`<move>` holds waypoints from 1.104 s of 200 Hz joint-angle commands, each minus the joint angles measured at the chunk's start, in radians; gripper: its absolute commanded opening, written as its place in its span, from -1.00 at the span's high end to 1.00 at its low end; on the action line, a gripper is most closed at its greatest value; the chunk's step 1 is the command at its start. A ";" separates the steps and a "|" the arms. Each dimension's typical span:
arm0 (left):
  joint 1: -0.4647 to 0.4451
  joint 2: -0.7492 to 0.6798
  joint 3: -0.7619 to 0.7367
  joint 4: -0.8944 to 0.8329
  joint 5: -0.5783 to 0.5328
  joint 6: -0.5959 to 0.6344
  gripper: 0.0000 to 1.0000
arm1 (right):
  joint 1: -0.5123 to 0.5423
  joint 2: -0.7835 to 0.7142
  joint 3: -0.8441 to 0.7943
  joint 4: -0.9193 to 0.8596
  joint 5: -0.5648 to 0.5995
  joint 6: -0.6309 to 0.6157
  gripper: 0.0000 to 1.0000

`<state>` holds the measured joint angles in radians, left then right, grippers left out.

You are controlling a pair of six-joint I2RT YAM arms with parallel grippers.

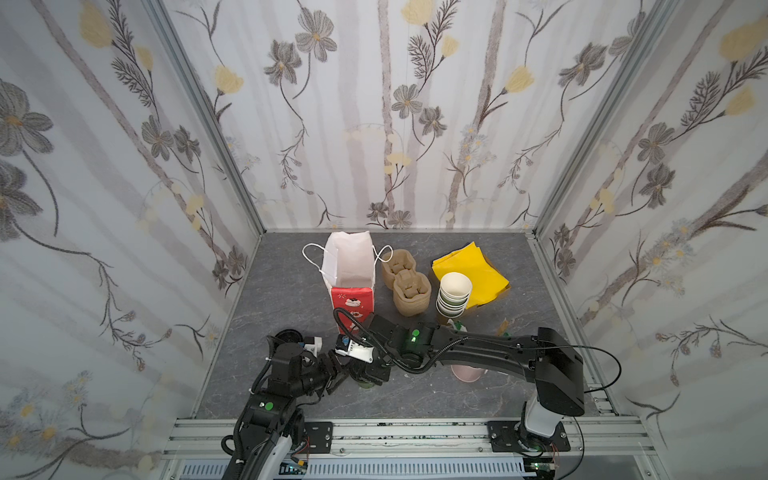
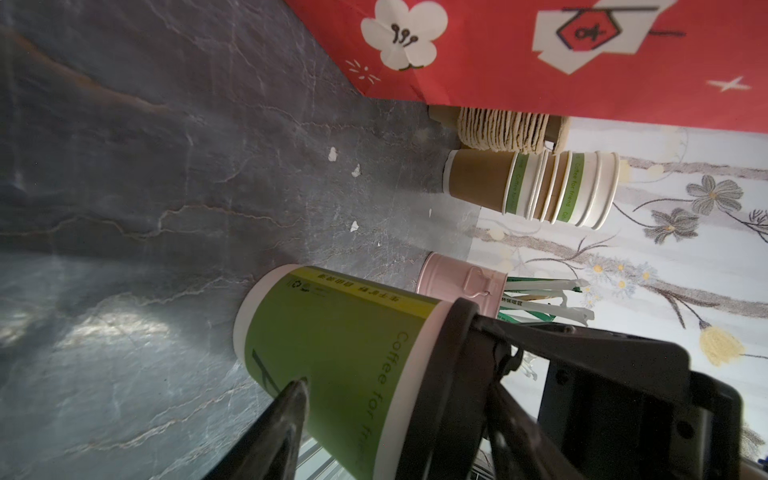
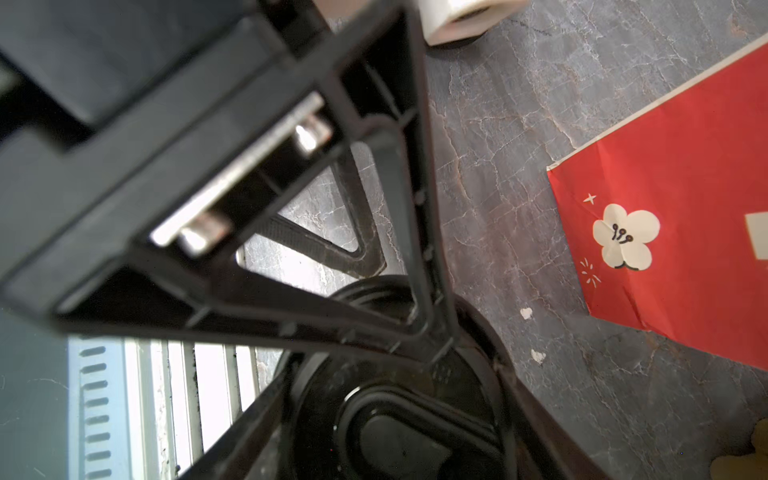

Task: Pack the takeout coffee

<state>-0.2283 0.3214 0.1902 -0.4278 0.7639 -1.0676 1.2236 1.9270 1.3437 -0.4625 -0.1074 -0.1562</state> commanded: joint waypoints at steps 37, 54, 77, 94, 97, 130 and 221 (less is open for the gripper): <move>-0.011 0.074 -0.003 -0.066 -0.007 0.095 -0.12 | 0.002 -0.015 0.003 -0.041 0.007 0.025 -0.49; -0.017 0.089 -0.003 -0.068 -0.017 0.104 -0.06 | 0.000 -0.026 0.014 -0.041 0.012 0.032 -0.54; -0.027 0.114 -0.002 -0.069 -0.031 0.118 -0.01 | -0.002 -0.044 0.024 -0.040 0.016 0.039 -0.60; -0.032 0.126 0.003 -0.071 -0.038 0.125 -0.01 | -0.005 -0.057 0.030 -0.032 0.017 0.046 -0.65; -0.033 0.128 0.003 -0.071 -0.040 0.126 -0.01 | -0.006 -0.061 0.030 -0.033 0.016 0.048 -0.66; -0.036 0.130 0.009 -0.072 -0.047 0.124 -0.03 | -0.011 -0.093 0.030 -0.019 0.001 0.062 -0.77; -0.035 0.069 0.044 -0.072 -0.028 0.083 -0.35 | -0.016 -0.473 -0.294 0.327 0.044 0.678 -0.08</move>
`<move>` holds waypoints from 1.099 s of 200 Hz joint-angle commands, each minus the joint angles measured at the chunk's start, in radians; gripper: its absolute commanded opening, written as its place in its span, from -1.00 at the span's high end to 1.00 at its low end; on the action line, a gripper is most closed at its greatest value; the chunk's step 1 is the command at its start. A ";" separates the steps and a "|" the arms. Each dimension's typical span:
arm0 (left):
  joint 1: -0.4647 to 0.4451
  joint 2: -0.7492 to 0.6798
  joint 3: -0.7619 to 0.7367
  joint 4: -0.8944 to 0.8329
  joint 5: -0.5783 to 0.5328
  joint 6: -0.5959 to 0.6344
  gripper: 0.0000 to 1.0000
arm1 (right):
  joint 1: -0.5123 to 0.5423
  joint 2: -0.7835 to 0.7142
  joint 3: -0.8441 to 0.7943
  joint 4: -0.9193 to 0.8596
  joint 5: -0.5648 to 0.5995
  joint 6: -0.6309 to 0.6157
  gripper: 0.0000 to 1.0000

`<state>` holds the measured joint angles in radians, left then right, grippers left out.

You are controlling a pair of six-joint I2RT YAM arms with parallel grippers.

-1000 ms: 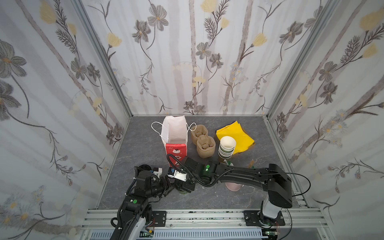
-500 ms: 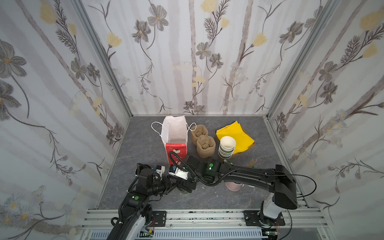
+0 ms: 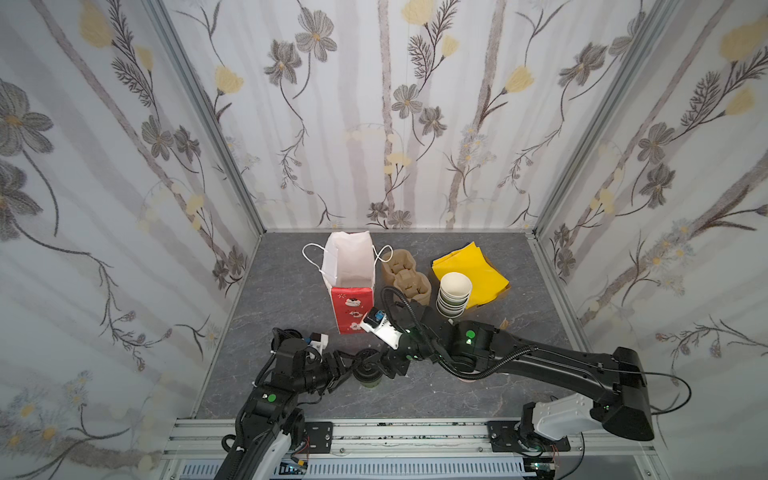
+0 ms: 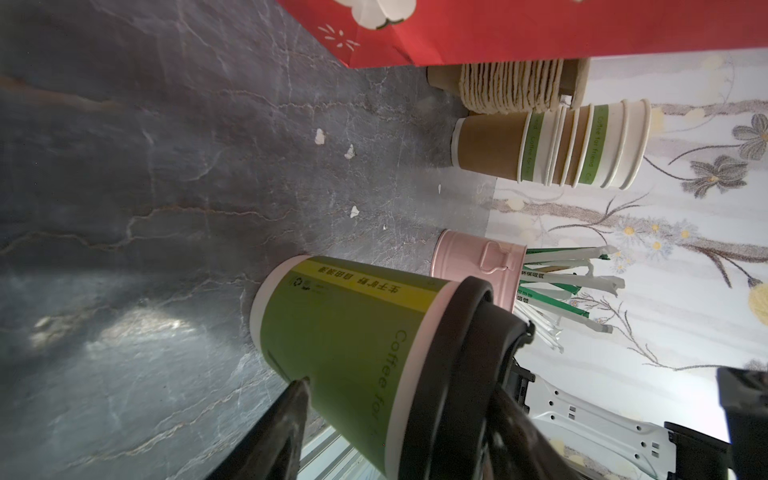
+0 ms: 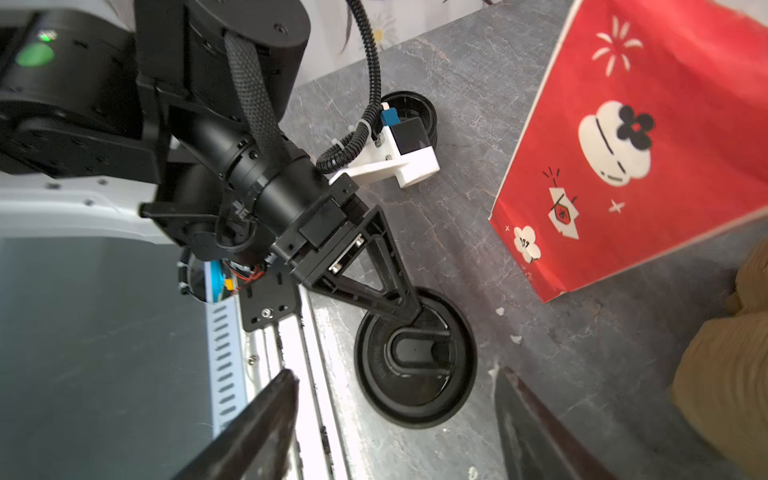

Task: Pack the takeout coffee

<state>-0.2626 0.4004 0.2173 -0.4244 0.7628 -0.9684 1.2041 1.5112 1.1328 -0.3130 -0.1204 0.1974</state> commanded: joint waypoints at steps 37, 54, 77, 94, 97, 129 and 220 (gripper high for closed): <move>-0.001 -0.012 0.027 -0.069 -0.023 -0.021 -0.35 | 0.005 -0.080 -0.162 0.201 0.022 0.543 0.24; -0.001 -0.008 0.025 -0.061 -0.022 -0.023 -0.29 | 0.002 -0.063 -0.190 0.215 0.010 0.574 0.35; -0.001 -0.003 0.031 -0.049 -0.014 -0.024 -0.21 | -0.008 -0.018 -0.188 0.231 -0.006 0.592 0.42; -0.001 0.002 0.032 -0.045 -0.012 -0.022 -0.17 | -0.024 0.016 -0.192 0.243 -0.031 0.609 0.51; -0.001 0.003 0.031 -0.044 -0.011 -0.020 -0.17 | -0.026 0.020 -0.194 0.245 -0.035 0.611 0.52; -0.001 0.012 0.025 -0.029 -0.014 -0.018 -0.09 | -0.049 0.046 -0.226 0.271 -0.066 0.631 0.64; -0.001 0.053 0.019 -0.007 -0.005 0.009 0.03 | -0.077 0.123 -0.216 0.244 -0.091 0.611 0.63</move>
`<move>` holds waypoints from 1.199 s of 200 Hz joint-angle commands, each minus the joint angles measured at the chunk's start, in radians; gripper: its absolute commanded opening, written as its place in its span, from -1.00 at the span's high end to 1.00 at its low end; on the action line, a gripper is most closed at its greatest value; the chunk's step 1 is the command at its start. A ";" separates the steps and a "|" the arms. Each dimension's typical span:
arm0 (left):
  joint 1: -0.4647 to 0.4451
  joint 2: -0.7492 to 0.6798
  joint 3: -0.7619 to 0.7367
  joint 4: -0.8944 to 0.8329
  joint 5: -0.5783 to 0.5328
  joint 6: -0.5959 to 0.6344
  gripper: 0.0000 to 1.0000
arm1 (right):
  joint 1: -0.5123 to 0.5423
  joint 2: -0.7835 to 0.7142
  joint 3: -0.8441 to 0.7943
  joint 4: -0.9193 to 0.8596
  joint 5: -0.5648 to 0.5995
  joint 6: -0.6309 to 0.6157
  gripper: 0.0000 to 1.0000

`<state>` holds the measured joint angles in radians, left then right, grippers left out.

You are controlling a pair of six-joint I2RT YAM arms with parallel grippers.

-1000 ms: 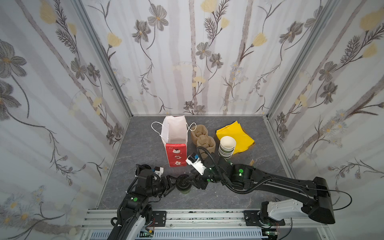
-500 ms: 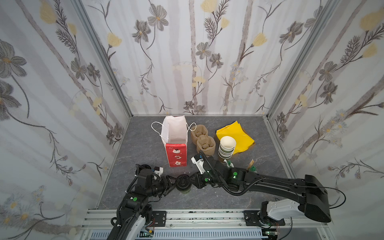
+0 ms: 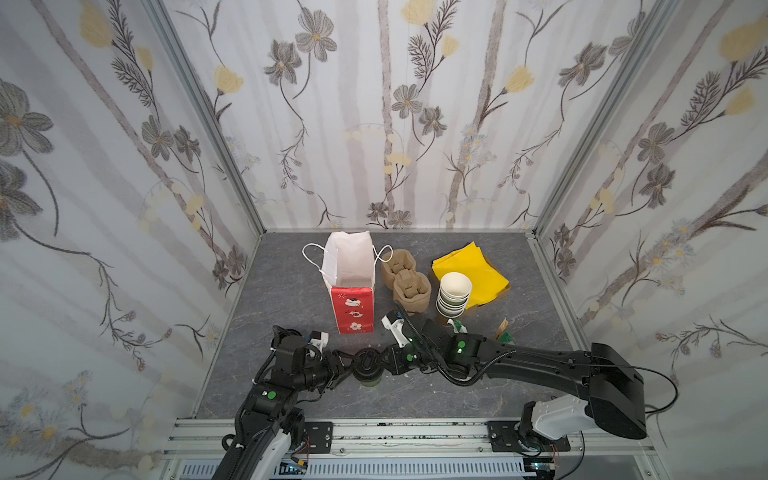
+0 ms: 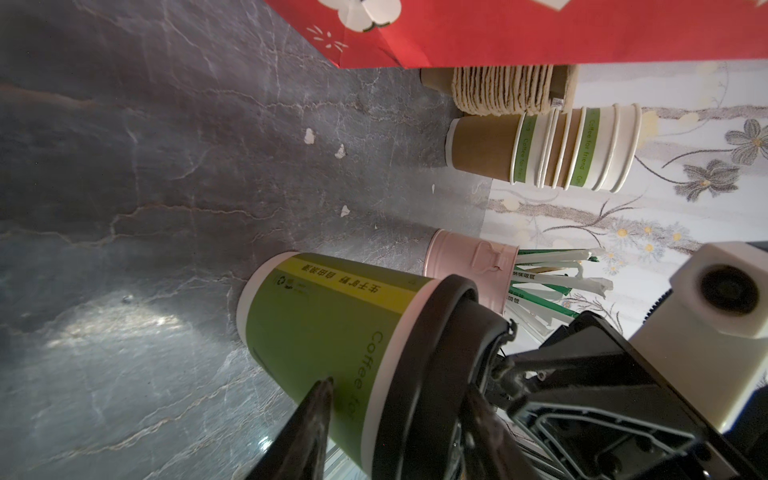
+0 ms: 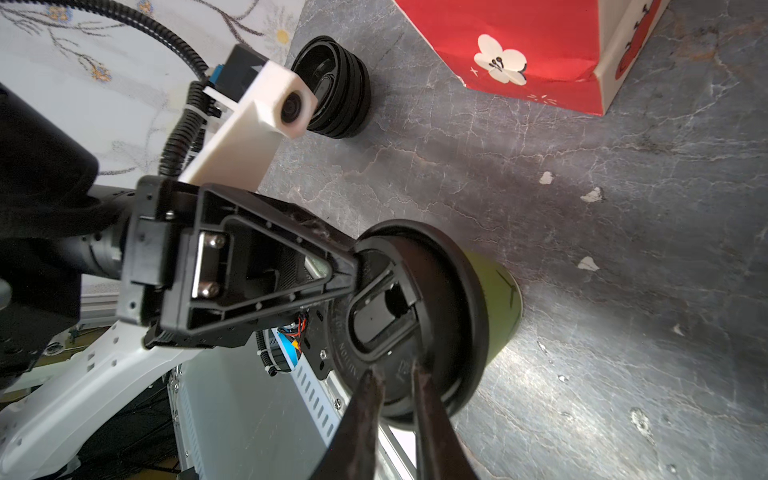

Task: Pack the takeout coffee

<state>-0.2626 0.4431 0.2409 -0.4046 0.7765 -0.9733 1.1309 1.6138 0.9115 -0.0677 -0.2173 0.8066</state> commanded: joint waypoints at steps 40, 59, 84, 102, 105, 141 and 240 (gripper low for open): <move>0.000 0.017 -0.012 -0.023 -0.023 0.016 0.08 | -0.006 0.041 0.011 -0.054 0.027 -0.010 0.73; -0.001 0.017 -0.017 -0.023 -0.023 0.017 0.09 | -0.008 0.042 0.014 -0.078 0.035 -0.017 0.74; -0.001 0.020 -0.016 -0.022 -0.026 0.016 0.10 | -0.009 0.019 0.037 -0.076 0.022 -0.036 0.72; -0.001 0.026 -0.005 -0.022 -0.026 0.018 0.09 | -0.008 -0.037 0.066 -0.050 0.012 -0.050 0.64; 0.000 0.026 -0.005 -0.022 -0.026 0.018 0.09 | -0.008 -0.052 0.068 -0.044 0.013 -0.052 0.62; -0.001 0.029 -0.001 -0.020 -0.029 0.018 0.09 | -0.035 -0.105 0.041 -0.069 0.074 -0.051 0.35; 0.000 0.026 0.031 -0.006 -0.011 0.013 -0.14 | -0.033 0.029 0.040 -0.092 -0.002 -0.060 0.34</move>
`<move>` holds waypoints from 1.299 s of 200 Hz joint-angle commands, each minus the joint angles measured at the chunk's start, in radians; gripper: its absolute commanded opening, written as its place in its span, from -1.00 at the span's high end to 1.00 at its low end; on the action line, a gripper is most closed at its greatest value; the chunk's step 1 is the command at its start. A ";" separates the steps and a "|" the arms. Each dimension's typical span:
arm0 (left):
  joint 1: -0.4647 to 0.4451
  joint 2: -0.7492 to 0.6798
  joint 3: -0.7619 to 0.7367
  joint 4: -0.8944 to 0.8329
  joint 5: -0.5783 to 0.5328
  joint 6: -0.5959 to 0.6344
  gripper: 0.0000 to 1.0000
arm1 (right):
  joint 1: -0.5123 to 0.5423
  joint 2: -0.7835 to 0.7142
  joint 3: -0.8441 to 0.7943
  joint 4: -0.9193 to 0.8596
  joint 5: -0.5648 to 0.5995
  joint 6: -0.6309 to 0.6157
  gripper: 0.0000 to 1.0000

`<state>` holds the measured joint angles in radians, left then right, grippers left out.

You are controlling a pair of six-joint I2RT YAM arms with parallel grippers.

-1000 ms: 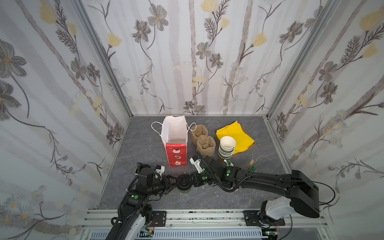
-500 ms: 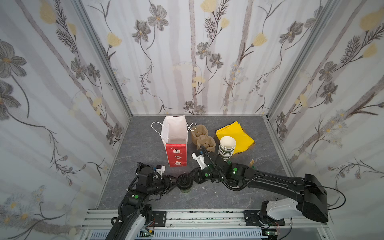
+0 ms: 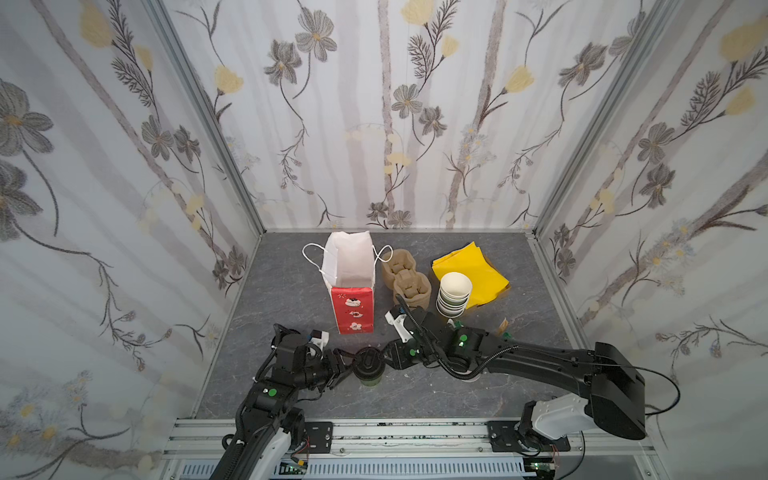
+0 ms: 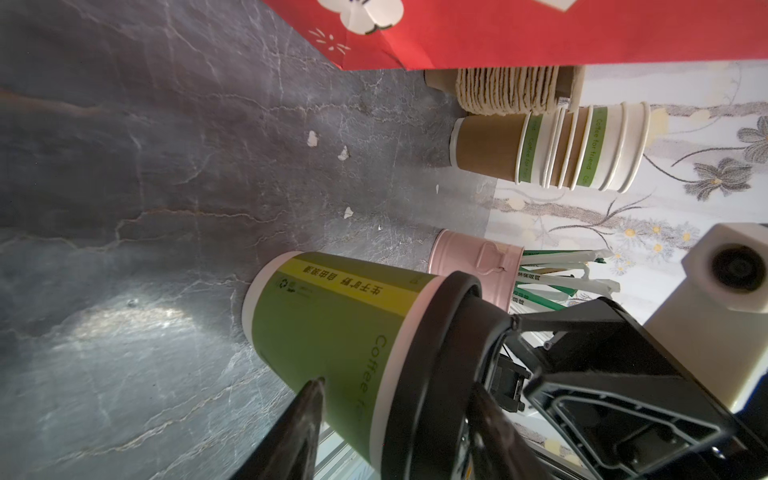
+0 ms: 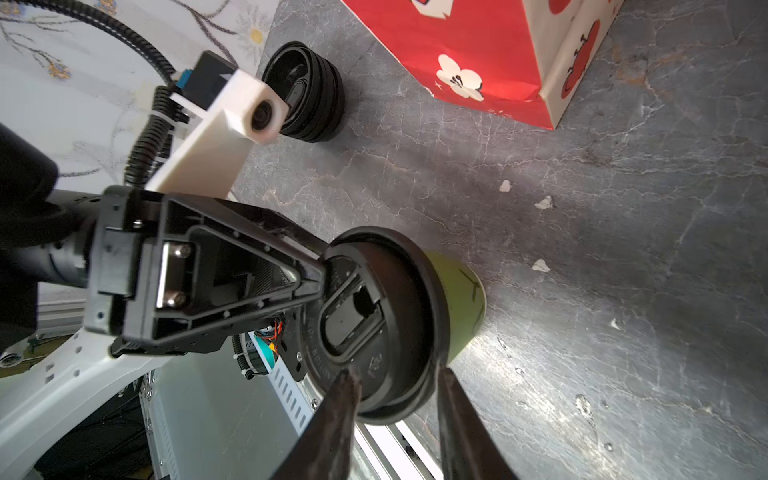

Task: Pack the takeout coffee

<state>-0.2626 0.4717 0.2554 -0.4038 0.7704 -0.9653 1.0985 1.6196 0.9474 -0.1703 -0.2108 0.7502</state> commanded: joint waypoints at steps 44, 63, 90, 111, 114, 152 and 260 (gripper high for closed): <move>-0.002 -0.010 0.006 -0.006 0.004 0.011 -0.16 | -0.001 0.046 0.000 -0.002 -0.016 -0.005 0.41; -0.001 -0.010 -0.004 -0.006 0.005 0.012 -0.12 | -0.001 0.041 0.000 -0.004 -0.019 -0.007 0.41; -0.002 -0.017 0.002 -0.006 0.008 0.009 -0.09 | 0.000 -0.002 0.011 0.015 -0.012 -0.005 0.35; -0.002 -0.024 0.011 -0.006 0.004 0.003 -0.15 | -0.004 -0.017 0.020 0.018 0.002 -0.007 0.20; -0.002 -0.025 0.013 -0.006 0.002 0.002 -0.17 | -0.005 -0.017 0.021 0.017 0.002 -0.006 0.17; -0.001 -0.026 0.030 -0.007 -0.023 0.003 -0.25 | -0.011 0.021 0.034 0.006 -0.011 -0.018 -0.08; -0.002 -0.059 -0.029 -0.009 -0.041 -0.003 -0.04 | -0.006 0.095 0.029 -0.002 0.003 -0.013 -0.32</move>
<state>-0.2646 0.4160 0.2363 -0.4122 0.7456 -0.9688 1.0916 1.7058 0.9909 -0.1730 -0.2352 0.7322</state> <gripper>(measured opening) 0.534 0.668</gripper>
